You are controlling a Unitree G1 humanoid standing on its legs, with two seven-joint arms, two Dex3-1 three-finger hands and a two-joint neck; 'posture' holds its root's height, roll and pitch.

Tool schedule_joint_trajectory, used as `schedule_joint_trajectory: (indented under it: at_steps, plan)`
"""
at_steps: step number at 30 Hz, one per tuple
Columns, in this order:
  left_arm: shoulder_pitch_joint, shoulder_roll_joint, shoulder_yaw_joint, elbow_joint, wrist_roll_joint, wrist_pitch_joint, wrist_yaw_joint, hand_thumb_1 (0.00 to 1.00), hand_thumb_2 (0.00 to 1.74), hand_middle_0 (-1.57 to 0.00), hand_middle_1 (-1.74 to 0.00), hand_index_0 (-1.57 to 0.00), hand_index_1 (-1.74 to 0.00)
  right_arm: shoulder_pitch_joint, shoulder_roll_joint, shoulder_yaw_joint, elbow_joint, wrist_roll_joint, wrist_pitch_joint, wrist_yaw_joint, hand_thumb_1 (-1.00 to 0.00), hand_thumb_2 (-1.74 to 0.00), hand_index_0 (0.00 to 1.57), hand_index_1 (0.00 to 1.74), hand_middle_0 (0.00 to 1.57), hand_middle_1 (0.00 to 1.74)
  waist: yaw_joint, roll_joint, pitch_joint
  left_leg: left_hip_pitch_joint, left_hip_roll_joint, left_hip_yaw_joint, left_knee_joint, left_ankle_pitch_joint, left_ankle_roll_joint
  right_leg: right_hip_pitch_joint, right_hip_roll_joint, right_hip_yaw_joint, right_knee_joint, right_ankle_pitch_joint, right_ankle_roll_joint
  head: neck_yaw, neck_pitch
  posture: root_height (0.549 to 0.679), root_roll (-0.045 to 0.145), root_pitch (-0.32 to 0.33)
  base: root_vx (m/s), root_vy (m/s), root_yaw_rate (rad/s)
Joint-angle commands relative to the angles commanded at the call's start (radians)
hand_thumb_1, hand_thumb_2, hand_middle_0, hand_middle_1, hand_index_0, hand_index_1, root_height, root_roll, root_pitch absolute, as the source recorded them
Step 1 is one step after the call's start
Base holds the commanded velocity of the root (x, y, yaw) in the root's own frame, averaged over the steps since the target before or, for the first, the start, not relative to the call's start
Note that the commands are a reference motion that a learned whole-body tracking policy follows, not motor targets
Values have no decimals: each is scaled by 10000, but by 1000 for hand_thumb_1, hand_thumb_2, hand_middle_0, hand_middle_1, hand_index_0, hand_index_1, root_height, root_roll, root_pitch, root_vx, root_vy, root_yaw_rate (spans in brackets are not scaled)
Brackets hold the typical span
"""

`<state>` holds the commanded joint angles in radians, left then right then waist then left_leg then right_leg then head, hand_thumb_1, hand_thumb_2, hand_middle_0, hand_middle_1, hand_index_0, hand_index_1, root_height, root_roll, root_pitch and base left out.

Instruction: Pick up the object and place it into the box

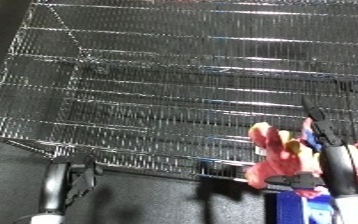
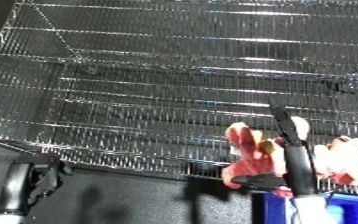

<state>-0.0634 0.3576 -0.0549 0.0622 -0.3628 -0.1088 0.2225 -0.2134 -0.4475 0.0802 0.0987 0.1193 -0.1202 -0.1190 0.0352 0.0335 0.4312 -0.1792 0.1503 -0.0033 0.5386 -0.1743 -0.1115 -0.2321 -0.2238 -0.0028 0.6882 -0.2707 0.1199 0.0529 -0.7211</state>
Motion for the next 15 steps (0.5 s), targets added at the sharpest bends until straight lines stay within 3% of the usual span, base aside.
schedule_joint_trajectory:
  at_steps: [5, 15]
  plan:
    - [84, 96, 113, -46, -123, -30, 0, 1000, 1740, -1570, -1740, -1570, -1740, -177, -349, 40, 33, -457, 143, 42, 0, 0, 0, 0, 0, 0, 19, -10, 24, 24, 20, 7, -36, 3, -3, -16, 15, 25, 1, 6, -2, 1001, -93, 642, 49, -137, 10, -21, -9]
    - [428, 426, 296, -419, -418, -61, -102, 1000, 1740, -1570, -1740, -1570, -1740, -820, -2040, 117, 850, -1173, 616, 525, 0, 0, 0, 0, 0, 0, -24, -108, 217, -112, 80, 49, 185, -39, -19, -192, 86, 185, 133, 42, -35, 3464, -291, 640, 49, -137, -3, -28, -43]
